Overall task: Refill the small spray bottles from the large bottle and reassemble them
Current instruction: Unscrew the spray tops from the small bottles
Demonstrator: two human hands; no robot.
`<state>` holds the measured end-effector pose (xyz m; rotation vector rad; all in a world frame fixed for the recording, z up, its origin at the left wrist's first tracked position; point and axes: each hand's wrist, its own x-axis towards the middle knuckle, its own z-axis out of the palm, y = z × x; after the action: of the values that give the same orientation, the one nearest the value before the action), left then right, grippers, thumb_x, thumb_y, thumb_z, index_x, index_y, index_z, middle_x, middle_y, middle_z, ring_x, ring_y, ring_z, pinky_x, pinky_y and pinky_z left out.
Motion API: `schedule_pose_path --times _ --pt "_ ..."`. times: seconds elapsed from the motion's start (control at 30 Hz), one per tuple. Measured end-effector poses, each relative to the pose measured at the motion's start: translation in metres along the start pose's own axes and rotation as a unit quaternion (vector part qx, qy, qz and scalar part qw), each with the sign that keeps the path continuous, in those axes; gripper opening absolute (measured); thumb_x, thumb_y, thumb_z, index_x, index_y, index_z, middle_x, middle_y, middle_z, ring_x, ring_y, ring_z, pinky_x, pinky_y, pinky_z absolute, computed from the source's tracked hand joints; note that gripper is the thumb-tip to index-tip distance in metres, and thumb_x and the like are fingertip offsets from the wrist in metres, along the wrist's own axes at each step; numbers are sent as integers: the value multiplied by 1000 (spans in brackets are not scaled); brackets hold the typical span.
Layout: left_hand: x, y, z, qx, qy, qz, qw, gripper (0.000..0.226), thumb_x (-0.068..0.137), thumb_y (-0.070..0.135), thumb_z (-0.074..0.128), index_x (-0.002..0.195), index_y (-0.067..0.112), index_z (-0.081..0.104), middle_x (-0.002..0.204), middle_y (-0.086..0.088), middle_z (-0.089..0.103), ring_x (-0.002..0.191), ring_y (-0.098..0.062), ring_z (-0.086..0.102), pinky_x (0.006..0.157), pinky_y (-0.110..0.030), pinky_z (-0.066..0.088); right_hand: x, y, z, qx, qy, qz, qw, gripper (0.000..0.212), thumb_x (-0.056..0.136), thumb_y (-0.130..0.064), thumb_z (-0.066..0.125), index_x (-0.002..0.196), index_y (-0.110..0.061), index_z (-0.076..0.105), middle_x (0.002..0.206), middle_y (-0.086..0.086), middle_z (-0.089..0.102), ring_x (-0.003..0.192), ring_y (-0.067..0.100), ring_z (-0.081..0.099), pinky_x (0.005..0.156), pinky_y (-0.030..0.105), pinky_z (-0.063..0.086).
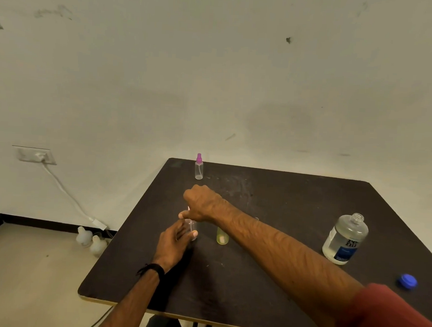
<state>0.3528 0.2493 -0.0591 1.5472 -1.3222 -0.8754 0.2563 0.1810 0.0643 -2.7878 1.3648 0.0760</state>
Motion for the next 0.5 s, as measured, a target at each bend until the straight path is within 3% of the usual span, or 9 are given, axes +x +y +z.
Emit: schedule_pose_path --times 0.1,0.17,0.3,0.37,0.5 --pt "3 -3 0 1 -3 -9 1000 51 94 22 68 141 13 52 139 -4 59 131 -19 55 102 -23 40 3 -1 1 28 -29 -1 999 29 89 -23 67 110 -4 62 108 14 63 96 29 64 82 36 55" --pt "3 -3 0 -2 -2 -7 1000 43 94 21 68 135 16 56 132 0 62 124 -13 58 97 -16 41 7 -2 -1 40 -44 -10 998 31 84 -16 70 113 -8 61 111 13 62 99 29 63 86 39 56" --pt "3 -5 0 -13 3 -6 1000 41 93 18 69 132 18 58 126 3 64 113 -6 59 96 -16 45 6 -3 -3 -5 -39 -2 999 57 80 -38 76 123 -8 52 116 13 58 102 29 61 87 40 55" --pt "3 -7 0 -11 2 -8 1000 51 92 20 70 140 13 53 133 -1 63 118 -7 58 97 -14 44 3 -3 0 -14 -9 5 1000 53 85 -45 69 117 -4 57 111 15 61 99 30 63 84 39 54" --pt "3 -7 -1 -14 -3 -13 1000 59 92 21 70 146 14 46 143 -3 56 132 -19 54 111 -33 41 0 -5 7 26 7 18 999 35 90 -30 67 111 -2 60 108 16 63 97 31 64 82 38 54"
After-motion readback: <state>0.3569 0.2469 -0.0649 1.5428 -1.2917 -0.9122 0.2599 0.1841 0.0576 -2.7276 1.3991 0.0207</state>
